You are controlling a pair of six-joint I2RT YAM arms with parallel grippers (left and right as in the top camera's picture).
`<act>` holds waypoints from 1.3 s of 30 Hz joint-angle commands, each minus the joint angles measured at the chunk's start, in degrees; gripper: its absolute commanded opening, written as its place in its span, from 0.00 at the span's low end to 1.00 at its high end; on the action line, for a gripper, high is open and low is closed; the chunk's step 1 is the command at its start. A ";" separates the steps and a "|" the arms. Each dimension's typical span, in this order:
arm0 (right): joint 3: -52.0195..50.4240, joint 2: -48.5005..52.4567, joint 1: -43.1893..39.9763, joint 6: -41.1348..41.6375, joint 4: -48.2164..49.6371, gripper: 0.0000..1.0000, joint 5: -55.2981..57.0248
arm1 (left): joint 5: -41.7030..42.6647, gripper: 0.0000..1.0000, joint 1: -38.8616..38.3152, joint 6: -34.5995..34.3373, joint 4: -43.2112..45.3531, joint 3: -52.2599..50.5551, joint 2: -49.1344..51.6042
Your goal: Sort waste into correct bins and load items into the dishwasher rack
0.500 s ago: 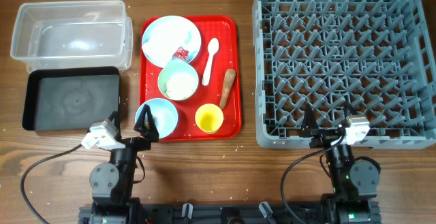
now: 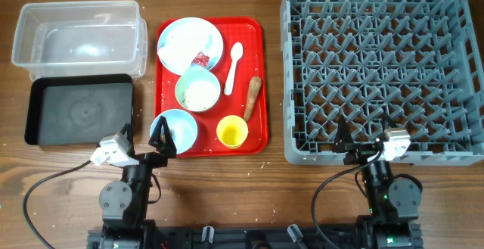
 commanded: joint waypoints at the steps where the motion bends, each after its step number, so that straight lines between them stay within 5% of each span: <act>1: -0.07 -0.35 -0.17 0.98 0.15 1.00 -0.07 | -0.35 1.00 -0.09 0.87 0.02 -0.24 -0.66; 39: 2.32 -0.35 -0.17 0.66 6.78 1.00 -1.14 | -1.38 1.00 -0.09 0.94 4.50 -0.24 -0.66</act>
